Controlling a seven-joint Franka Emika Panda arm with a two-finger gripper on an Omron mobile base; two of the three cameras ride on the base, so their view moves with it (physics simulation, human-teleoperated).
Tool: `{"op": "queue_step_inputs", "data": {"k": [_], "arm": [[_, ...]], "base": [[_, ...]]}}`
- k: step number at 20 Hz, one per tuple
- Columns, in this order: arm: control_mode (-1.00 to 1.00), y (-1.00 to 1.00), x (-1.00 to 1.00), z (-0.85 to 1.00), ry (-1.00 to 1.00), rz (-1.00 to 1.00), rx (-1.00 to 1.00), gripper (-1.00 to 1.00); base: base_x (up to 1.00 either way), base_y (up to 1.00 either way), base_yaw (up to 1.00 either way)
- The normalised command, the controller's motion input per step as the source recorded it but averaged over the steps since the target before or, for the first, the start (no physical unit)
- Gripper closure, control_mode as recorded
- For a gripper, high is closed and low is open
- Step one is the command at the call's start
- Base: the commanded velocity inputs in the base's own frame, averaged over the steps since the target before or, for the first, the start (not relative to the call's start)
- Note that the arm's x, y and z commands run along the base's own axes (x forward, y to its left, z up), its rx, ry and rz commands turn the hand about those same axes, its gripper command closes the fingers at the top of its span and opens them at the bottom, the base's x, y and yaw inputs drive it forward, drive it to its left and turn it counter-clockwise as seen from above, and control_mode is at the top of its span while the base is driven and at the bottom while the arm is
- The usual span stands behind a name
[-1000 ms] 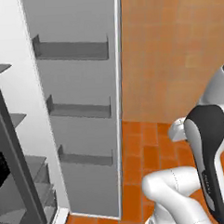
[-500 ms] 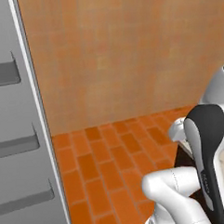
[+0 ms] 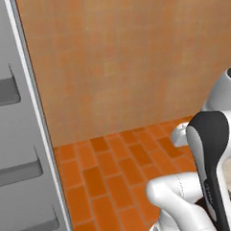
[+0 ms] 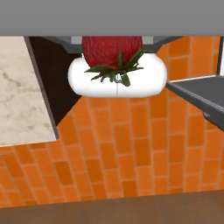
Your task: Take the strawberry from the fridge and place it on top of the pancake, located on the dining counter.
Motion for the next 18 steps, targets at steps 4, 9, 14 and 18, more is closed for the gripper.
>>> {"op": "queue_step_inputs", "data": {"k": [4,9,14,18], "arm": [[1.0,0.0,0.0,0.0,0.0,0.0,0.0,1.0],[1.0,0.0,0.0,0.0,0.0,0.0,0.0,1.0],[1.0,0.0,0.0,0.0,0.0,0.0,0.0,1.0],[1.0,0.0,0.0,0.0,0.0,0.0,0.0,1.0]], "base": [[1.0,0.0,0.0],[1.0,0.0,0.0],[1.0,0.0,0.0],[1.0,-0.07,0.0]]}}
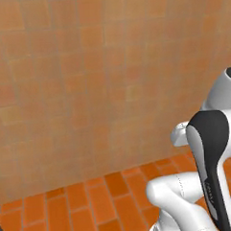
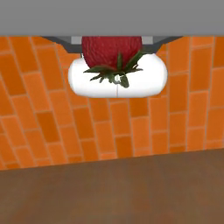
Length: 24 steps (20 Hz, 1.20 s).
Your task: Take the strawberry from the fridge and place it on top of the pancake, located on the dining counter.
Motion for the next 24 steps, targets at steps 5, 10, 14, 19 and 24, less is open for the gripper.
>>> {"op": "queue_step_inputs", "data": {"k": [5,10,14,19,24], "arm": [[1.0,0.0,0.0,0.0,0.0,0.0,0.0,1.0],[1.0,0.0,0.0,0.0,0.0,0.0,0.0,1.0],[1.0,0.0,0.0,0.0,0.0,0.0,0.0,1.0],[1.0,0.0,0.0,0.0,0.0,0.0,0.0,1.0],[1.0,0.0,0.0,0.0,0.0,0.0,0.0,1.0]], "base": [[1.0,-0.18,0.0],[0.93,-0.52,-0.32],[0.4,-0.67,-0.7],[0.36,-0.59,-0.73],[0.37,-0.54,-0.74]]}}
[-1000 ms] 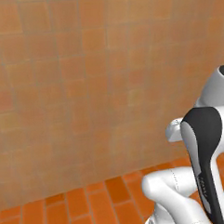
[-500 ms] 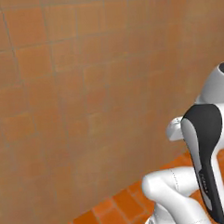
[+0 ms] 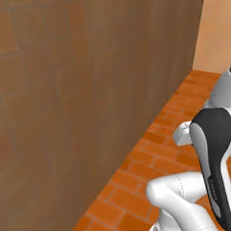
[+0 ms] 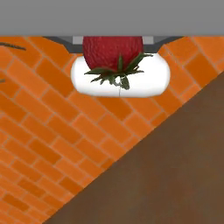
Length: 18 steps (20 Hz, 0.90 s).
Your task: Take the strawberry from the fridge and place it on top of the pancake, located on the dining counter.
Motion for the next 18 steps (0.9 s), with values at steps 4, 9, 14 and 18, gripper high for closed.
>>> {"op": "queue_step_inputs", "data": {"k": [4,9,14,18], "arm": [[1.0,0.0,0.0,0.0,0.0,0.0,0.0,1.0],[1.0,0.0,0.0,0.0,0.0,0.0,0.0,1.0],[1.0,0.0,0.0,0.0,0.0,0.0,0.0,1.0],[1.0,0.0,0.0,0.0,0.0,0.0,0.0,1.0]], "base": [[0.4,-0.48,-0.74],[0.56,-0.19,-0.73],[0.58,-0.03,-0.75],[0.77,0.38,-0.57]]}}
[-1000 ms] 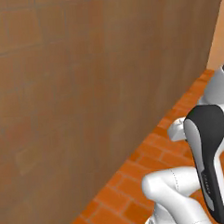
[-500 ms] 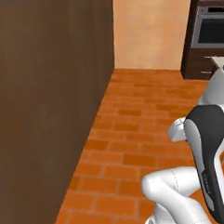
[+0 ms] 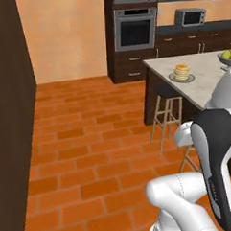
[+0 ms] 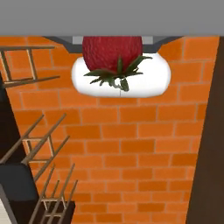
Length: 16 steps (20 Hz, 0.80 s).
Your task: Take the strawberry from the fridge and place it on top of the pancake, located on the dining counter.
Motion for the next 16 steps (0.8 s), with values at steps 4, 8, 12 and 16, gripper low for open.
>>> {"op": "queue_step_inputs", "data": {"k": [4,8,12,16], "arm": [[1.0,0.0,0.0,0.0,0.0,0.0,0.0,1.0],[1.0,0.0,0.0,0.0,0.0,0.0,0.0,1.0],[1.0,0.0,0.0,0.0,0.0,0.0,0.0,1.0],[1.0,0.0,0.0,0.0,0.0,0.0,0.0,1.0]], "base": [[1.0,0.64,-0.47],[1.0,0.62,-0.48],[1.0,0.52,-0.55],[1.0,0.49,-0.64]]}}
